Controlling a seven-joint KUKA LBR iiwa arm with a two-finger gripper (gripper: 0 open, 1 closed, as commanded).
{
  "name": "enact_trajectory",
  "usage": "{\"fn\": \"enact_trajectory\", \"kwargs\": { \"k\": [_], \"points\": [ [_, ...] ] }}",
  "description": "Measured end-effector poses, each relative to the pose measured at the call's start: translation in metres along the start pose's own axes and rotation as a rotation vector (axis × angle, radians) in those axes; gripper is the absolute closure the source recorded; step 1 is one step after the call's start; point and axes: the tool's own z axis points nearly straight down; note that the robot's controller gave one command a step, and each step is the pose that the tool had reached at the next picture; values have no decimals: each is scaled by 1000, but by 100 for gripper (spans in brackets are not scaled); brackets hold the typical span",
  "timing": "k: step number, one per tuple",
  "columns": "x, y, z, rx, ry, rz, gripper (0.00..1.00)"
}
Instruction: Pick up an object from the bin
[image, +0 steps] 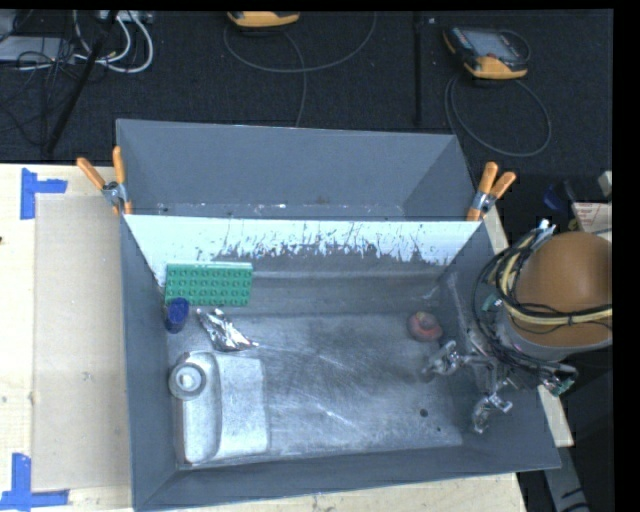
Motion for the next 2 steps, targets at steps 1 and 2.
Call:
{"fn": "enact_trajectory", "kwargs": {
  "k": [1,2],
  "points": [
    [4,-8,-1,3,1,198,0],
    [7,37,-4,2,5,303,0]
  ]
}}
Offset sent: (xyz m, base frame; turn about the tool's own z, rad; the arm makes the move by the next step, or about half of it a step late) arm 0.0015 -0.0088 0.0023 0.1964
